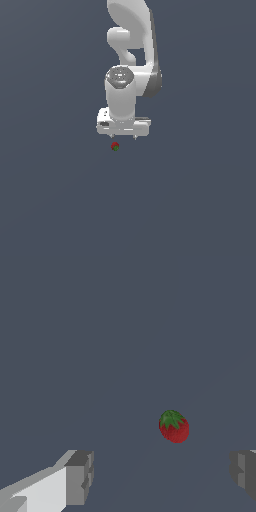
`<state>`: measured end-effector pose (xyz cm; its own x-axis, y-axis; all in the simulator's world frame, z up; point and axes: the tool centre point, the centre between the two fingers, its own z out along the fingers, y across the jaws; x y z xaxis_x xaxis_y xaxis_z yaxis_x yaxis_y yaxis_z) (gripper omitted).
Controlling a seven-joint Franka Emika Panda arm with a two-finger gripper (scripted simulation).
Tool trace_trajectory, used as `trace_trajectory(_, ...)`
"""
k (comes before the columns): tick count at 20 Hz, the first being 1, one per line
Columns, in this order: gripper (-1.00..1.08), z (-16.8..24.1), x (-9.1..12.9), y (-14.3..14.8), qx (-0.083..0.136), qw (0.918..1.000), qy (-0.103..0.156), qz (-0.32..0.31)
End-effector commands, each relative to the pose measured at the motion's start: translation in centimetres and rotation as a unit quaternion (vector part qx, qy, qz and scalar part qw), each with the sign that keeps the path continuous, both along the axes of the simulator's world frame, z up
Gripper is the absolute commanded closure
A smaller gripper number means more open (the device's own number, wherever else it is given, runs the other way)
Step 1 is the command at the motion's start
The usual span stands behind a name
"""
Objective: Pick up the object and move it to a goal position.
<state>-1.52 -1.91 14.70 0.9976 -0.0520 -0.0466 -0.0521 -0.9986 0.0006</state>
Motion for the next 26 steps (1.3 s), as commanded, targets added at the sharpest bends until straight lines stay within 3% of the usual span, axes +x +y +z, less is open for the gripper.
trace_trajectory(1, -0.92, 0.0, 0.0, 0.0, 0.000, 1.0000, 0.000, 0.000)
trace_trajectory(14, -0.92, 1.4, 0.4, 0.9, 0.002, 0.9998, -0.005, 0.018)
trace_trajectory(26, -0.92, -3.2, -0.8, -1.8, 0.002, 0.9994, -0.014, -0.032)
